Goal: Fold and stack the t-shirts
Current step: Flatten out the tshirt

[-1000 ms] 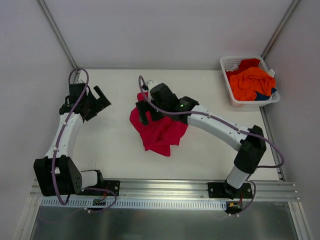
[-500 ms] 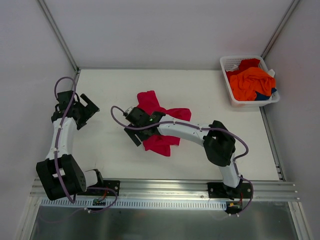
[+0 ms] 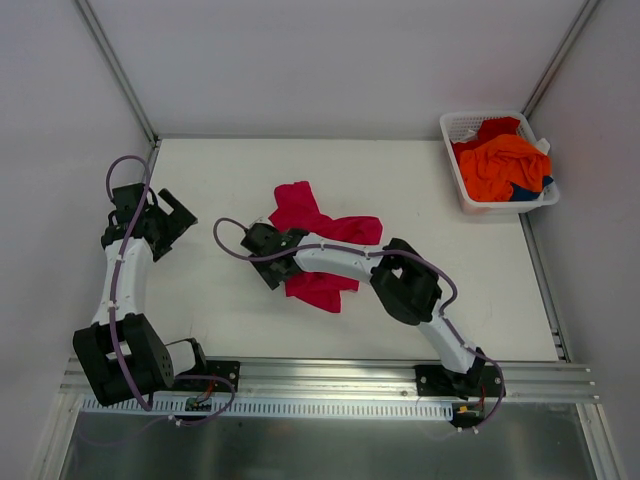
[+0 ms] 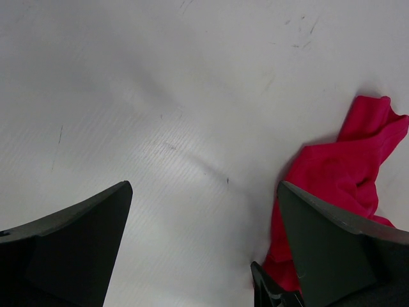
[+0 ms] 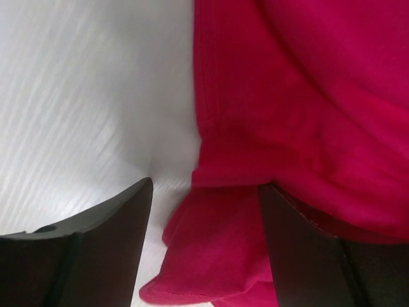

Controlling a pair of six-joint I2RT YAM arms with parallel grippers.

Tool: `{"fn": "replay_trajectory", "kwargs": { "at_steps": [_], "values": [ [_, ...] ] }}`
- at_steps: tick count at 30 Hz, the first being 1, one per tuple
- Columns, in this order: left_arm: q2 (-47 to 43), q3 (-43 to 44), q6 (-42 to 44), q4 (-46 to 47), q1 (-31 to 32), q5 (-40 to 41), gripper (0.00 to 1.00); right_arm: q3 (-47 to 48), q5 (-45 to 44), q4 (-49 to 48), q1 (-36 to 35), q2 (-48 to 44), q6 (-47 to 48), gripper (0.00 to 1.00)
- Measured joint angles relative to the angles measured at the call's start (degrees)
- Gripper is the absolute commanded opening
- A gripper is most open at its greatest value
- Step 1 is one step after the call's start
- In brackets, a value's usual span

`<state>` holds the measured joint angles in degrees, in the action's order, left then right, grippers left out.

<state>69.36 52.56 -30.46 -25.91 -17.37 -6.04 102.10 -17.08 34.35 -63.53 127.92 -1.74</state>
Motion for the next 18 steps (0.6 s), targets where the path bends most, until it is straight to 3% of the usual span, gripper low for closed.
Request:
{"fn": "replay_trajectory", "kwargs": {
  "at_steps": [11,16,18],
  "values": [
    [0.00,-0.02,0.00,0.07,0.00,-0.57,0.99,2.69,-7.67,0.00,0.00,1.46,0.31,0.54],
    [0.00,-0.02,0.04,0.13,0.00,-1.05,0.99,3.74,-9.18,0.02,0.00,2.36,0.50,0.54],
    [0.07,-0.02,0.07,0.17,0.00,-1.20,0.99,4.55,-9.29,-0.09,0.07,3.02,0.57,0.60]
  ]
}}
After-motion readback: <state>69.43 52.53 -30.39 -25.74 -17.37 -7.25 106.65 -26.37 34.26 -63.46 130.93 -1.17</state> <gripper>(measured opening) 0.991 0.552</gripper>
